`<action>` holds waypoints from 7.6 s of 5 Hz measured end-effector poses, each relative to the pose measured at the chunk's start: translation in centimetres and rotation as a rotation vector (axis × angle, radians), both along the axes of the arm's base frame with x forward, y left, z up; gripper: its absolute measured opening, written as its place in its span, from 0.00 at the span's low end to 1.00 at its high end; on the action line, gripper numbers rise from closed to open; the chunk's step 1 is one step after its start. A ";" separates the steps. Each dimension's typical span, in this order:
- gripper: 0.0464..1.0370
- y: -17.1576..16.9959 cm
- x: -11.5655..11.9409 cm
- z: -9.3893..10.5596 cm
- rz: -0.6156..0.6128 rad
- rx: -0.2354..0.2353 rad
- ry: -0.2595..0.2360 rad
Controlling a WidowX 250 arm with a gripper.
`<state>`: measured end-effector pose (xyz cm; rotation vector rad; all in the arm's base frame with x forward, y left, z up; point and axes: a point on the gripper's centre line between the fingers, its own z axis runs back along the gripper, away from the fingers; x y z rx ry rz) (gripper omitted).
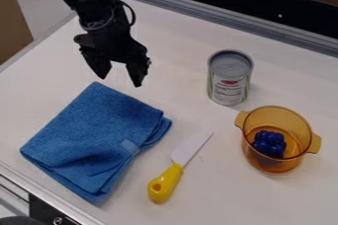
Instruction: Moved the brune basket to the right of the table
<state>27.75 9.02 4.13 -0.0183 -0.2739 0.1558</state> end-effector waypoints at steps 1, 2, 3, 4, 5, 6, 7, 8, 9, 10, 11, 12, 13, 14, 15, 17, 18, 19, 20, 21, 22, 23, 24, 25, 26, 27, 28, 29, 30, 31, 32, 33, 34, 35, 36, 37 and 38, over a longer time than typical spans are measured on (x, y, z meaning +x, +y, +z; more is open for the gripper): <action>0.96 -0.4 -0.4 -0.9 0.010 -0.021 0.029; 0.96 -1.9 -0.7 -1.4 0.151 -0.104 0.037; 0.96 -3.9 -1.4 -1.5 0.268 -0.153 0.088; 0.96 -6.3 -1.4 -0.3 0.333 -0.171 0.082; 0.96 -9.9 -1.5 0.1 0.467 -0.164 0.099; 0.96 -13.0 -2.1 0.0 0.529 -0.188 0.128; 0.96 -15.2 -2.1 0.0 0.576 -0.215 0.112; 0.96 -17.5 -2.5 -1.4 0.572 -0.237 0.126; 0.96 -18.6 -2.7 -2.8 0.595 -0.215 0.131; 0.96 -19.2 -2.5 -3.8 0.627 -0.207 0.103; 0.96 -19.5 -2.3 -4.0 0.666 -0.220 0.061; 0.96 -19.5 -2.3 -4.5 0.706 -0.213 0.086; 0.91 -19.4 -2.1 -5.5 0.723 -0.155 0.115; 0.64 -19.6 -1.7 -6.2 0.745 -0.150 0.131; 0.34 -19.6 -1.3 -6.2 0.739 -0.176 0.149; 0.02 -18.7 -1.4 -5.6 0.658 -0.221 0.123; 0.02 -17.9 -0.9 -4.3 0.613 -0.247 0.097; 0.02 -16.2 -0.5 -2.5 0.627 -0.259 0.072; 0.02 -12.4 -1.1 -1.1 0.667 -0.196 0.103; 0.02 -7.9 -2.0 1.5 0.665 -0.221 0.067; 0.02 -3.7 -3.2 1.8 0.712 -0.137 0.092; 0.02 -0.1 -2.2 1.3 0.744 -0.112 0.084; 0.02 4.1 -0.6 0.6 0.810 -0.133 0.038; 0.02 5.6 0.8 -0.4 0.825 -0.130 0.008; 0.02 5.0 2.2 -2.4 0.820 -0.126 -0.009; 0.02 4.3 3.8 -3.7 0.821 -0.100 0.003; 0.02 3.6 4.1 -4.9 0.827 -0.081 0.014; 0.04 3.6 4.9 -5.1 0.821 -0.068 0.021; 0.18 4.5 4.9 -4.8 0.844 -0.032 0.132; 0.43 5.2 5.4 -3.3 0.799 -0.046 0.203; 0.73 5.1 4.9 -3.1 0.800 -0.043 0.242; 0.95 5.5 4.5 -1.8 0.828 -0.052 0.218; 0.96 5.0 4.2 -0.1 0.761 -0.064 0.148; 0.96 3.8 3.9 -0.3 0.655 -0.025 0.096; 0.96 2.9 3.2 -0.4 0.490 0.011 0.061; 0.96 1.8 1.8 -0.5 0.406 0.017 0.060; 0.96 2.4 0.9 -0.6 0.375 0.028 0.038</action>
